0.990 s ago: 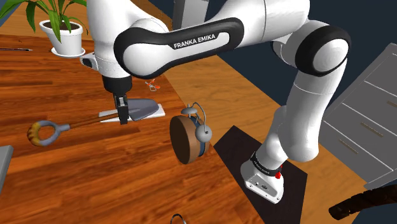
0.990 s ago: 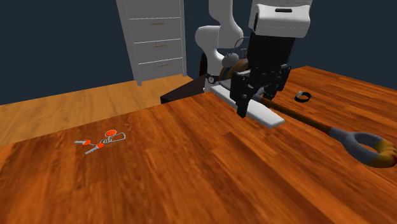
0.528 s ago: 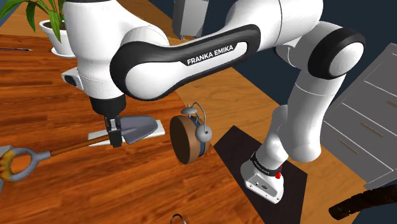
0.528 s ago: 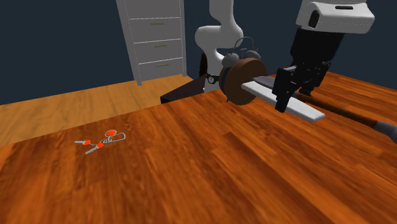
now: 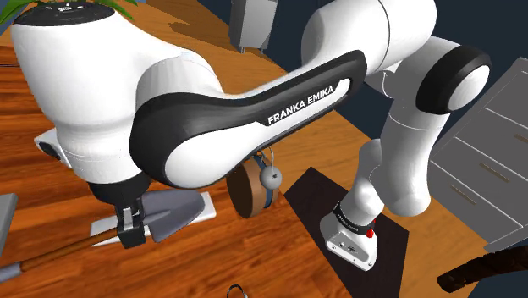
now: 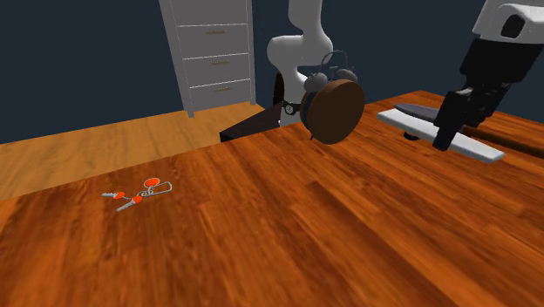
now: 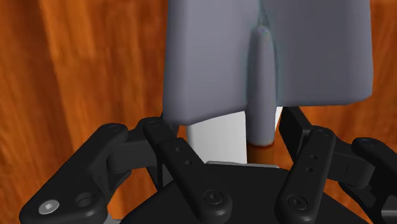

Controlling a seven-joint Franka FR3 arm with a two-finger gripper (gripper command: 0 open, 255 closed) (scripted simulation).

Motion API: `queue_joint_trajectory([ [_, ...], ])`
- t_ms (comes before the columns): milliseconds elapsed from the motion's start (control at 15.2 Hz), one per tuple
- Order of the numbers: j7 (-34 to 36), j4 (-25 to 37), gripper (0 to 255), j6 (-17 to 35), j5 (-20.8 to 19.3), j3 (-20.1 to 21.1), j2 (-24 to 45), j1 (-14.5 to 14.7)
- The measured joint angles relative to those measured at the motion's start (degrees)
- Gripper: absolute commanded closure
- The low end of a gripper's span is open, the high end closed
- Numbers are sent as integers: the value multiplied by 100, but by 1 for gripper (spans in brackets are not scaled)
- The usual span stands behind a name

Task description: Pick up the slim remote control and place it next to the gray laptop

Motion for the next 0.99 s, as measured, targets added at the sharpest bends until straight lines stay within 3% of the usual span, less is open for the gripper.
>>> queue_joint_trajectory([
  [396,729,581,255,-183,-197,177,459,563],
  [990,864,217,255,361,-294,151,658,617],
])
